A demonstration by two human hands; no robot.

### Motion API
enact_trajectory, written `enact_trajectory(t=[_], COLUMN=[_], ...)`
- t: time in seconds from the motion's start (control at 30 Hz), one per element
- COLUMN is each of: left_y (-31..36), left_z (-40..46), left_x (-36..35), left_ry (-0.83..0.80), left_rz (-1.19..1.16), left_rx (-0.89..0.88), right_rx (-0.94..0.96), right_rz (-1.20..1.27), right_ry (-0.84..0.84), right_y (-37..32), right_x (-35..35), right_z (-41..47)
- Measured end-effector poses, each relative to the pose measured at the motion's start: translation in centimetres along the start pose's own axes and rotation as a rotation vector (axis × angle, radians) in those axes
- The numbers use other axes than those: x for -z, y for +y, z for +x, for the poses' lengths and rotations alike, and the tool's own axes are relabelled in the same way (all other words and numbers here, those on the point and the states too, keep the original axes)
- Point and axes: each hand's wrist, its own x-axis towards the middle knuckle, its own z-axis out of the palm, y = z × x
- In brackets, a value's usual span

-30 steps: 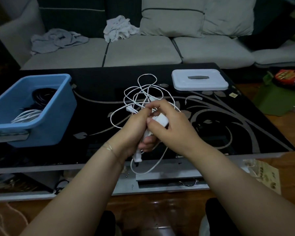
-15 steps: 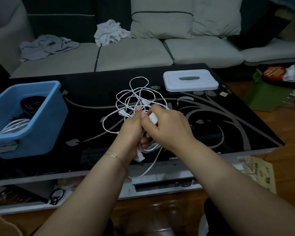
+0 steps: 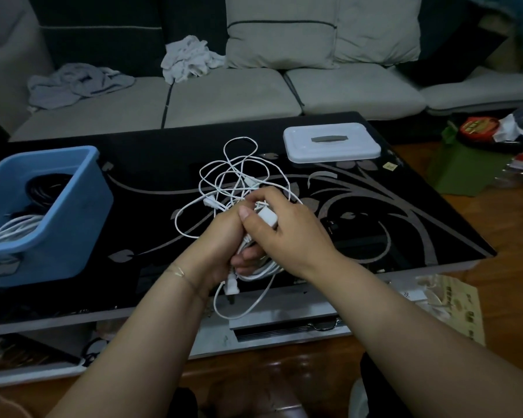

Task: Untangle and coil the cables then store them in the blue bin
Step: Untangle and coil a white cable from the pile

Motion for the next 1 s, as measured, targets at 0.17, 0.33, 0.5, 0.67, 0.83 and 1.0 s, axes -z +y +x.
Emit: enact_trajectory(t=[0.17,0.33,0.5,0.67,0.83,1.0], left_y=[0.2,0.1,0.0,-0.4,-1.3,-1.1], left_z=[0.0,0.4,0.3,0.5,1.0,1.5], left_x=[-0.5,-1.3,-1.5,-1.5,-2.2,-2.1], left_ry=[0.077,0.343,0.361,0.216,0.312,0.442], left_rz=[0.056,0.114,0.179,0.220,0.104,0.073], left_rx=[-0.048,-0.120,-0.284,-0.468,-0.510,-0.488], right_rx=[-0.011,-0.030,-0.029,-0.145,-0.173,-0.249], right_rz=[-0.029,-0.009,0.036,0.326,0.365,0.316], right_ry=[0.025,0.125,0.337,0.536,0.546,0.298], right_y=[-0.2,-0.3,0.1,1.5,1.8,1.8], right_x=[0.1,-0.1,-0.6,-0.4,-1.2,-1.3], right_z=[0.1,0.2,0.4,1.5,1.6,1.8])
